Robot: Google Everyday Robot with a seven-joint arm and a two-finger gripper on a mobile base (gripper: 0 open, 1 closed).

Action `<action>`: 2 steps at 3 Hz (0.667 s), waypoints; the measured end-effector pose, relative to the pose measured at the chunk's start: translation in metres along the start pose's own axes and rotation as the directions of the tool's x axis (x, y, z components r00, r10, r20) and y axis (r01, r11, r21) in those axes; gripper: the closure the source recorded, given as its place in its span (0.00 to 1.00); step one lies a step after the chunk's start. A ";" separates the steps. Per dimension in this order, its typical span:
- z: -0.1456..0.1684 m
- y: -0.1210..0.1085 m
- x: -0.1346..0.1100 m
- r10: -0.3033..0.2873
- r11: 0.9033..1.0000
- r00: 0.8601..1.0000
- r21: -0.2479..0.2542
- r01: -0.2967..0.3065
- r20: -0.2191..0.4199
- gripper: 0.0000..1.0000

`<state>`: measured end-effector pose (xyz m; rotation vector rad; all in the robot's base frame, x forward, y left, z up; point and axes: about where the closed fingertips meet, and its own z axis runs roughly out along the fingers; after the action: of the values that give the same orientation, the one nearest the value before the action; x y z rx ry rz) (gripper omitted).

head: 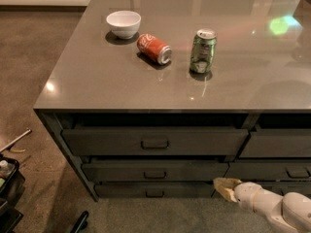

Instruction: Close middle drawer

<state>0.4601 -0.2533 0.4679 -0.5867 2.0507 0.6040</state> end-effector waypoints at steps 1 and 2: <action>0.000 0.000 0.000 0.000 1.000 1.000 0.000 0.000 0.000 0.24; 0.000 0.000 0.000 0.000 1.000 1.000 0.000 0.000 0.000 0.00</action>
Offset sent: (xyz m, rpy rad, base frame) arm 0.0000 0.0000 0.0000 0.0000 0.0000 0.0000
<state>0.4601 -0.2532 0.4679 -0.5868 2.0506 0.6042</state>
